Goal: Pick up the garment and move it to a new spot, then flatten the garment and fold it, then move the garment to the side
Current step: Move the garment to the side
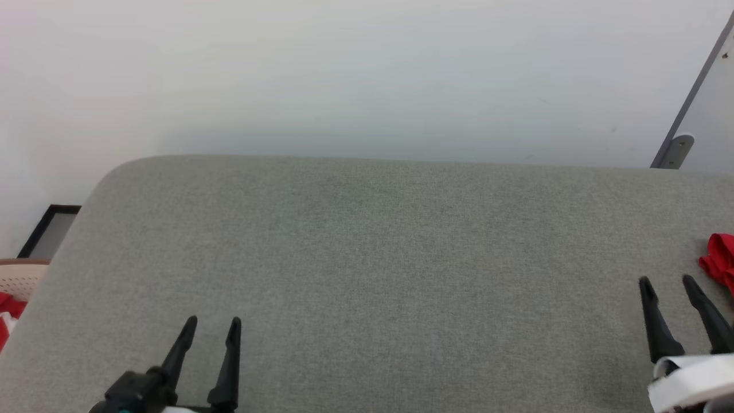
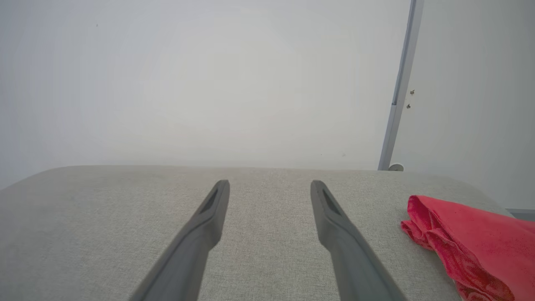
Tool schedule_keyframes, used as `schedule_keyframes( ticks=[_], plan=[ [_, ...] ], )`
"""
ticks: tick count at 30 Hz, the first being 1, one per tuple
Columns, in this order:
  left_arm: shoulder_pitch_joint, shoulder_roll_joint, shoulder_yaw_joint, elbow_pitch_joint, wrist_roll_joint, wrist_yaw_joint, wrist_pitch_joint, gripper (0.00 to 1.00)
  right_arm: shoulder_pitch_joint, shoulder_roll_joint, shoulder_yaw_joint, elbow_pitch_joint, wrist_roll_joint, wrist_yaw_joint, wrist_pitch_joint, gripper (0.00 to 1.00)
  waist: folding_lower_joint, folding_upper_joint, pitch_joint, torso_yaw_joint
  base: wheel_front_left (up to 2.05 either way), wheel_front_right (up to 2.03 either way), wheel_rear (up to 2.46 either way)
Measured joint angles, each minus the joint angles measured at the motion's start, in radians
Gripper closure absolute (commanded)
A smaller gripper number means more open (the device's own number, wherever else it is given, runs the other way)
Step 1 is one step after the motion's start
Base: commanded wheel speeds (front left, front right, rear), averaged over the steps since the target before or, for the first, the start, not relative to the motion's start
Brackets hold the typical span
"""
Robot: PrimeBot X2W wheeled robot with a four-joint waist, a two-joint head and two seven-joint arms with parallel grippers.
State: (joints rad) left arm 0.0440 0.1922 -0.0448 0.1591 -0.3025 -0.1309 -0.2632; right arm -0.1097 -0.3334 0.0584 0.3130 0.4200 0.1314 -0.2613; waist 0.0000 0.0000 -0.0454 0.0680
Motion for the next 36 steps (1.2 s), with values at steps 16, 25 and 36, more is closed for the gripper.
schedule_keyframes(
  ticks=[16, 25, 36],
  plan=[
    [0.121, -0.023, 0.032, -0.107, -0.013, 0.0, 0.0, 0.0, 0.208, 0.088, -0.137, -0.297, -0.043, 0.0, 0.077, 0.0, 0.0, 0.0, -0.01, 0.018, 0.0, 0.0, 0.0],
    [0.125, -0.03, 0.036, -0.112, -0.014, 0.0, 0.0, 0.0, 0.239, 0.13, -0.16, -0.345, -0.052, 0.0, 0.096, 0.0, 0.0001, 0.0, -0.009, 0.019, 0.0, 0.0, 0.0],
    [0.121, -0.03, 0.036, -0.113, -0.015, 0.0, 0.0, 0.0, 0.242, 0.145, -0.161, -0.356, -0.052, 0.0, 0.104, 0.0, 0.0001, 0.0, -0.007, 0.017, 0.0, 0.0, 0.0]
  ],
)
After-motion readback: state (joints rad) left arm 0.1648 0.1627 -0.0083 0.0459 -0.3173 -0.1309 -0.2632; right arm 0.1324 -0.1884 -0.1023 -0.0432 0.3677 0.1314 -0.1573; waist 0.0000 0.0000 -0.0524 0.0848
